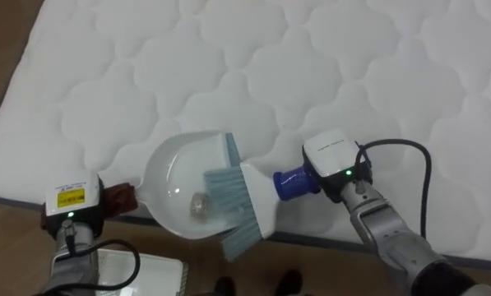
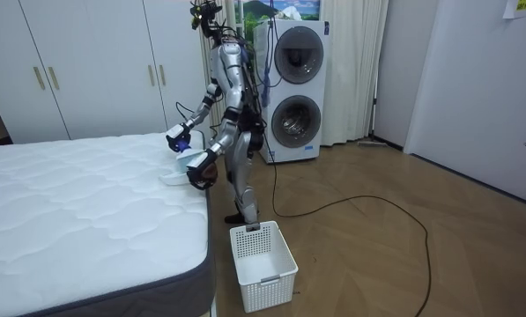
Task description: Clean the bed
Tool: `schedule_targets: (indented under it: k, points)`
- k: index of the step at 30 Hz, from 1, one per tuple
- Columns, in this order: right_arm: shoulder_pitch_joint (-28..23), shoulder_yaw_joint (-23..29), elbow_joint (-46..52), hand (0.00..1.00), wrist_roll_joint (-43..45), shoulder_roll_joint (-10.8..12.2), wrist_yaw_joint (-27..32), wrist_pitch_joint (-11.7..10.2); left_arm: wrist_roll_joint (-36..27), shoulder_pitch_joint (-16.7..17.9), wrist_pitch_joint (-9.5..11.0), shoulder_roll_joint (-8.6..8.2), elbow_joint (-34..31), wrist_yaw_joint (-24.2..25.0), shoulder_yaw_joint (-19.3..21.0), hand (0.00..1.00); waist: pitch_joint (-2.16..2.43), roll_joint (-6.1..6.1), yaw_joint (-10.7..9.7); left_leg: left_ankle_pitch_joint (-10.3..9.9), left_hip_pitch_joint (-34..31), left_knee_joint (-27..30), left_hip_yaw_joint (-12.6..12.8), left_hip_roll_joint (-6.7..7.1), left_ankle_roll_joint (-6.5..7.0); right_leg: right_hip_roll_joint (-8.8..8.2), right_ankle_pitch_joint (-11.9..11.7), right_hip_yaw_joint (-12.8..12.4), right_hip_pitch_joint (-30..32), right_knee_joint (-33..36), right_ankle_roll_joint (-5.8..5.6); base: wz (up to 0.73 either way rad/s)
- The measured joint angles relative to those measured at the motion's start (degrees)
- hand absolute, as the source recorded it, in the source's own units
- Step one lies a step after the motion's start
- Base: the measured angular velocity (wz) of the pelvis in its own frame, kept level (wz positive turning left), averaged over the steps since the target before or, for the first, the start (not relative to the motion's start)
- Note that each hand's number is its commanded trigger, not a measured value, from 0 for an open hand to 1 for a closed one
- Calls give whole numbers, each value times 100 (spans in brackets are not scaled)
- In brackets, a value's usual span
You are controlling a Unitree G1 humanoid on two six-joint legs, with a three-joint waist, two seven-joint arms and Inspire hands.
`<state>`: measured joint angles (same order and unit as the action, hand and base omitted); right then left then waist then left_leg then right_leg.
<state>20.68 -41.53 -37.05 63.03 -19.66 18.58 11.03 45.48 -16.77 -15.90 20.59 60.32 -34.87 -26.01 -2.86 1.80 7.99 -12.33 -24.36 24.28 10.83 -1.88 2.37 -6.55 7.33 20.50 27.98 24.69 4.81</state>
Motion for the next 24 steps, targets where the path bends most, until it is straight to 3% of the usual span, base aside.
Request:
schedule_targets:
  k: [11, 24]
  points:
    - [4, 8, -22, 100, -56, -2, 14, -58, -29, -1, 91, -15, 2, -35, 22, 100, -1, 1, 0, 17, 21, -63, -15, 42, 28, -35, 5, -2, -16, -2, -25, 0]
    - [-128, 285, -848, 100, -419, -61, 333, -172, 0, 184, 98, -85, 16, -72, 55, 100, -2, 4, 14, 17, 514, -271, -4, 55, 26, -4, 44, -40, -432, -115, -88, -1]
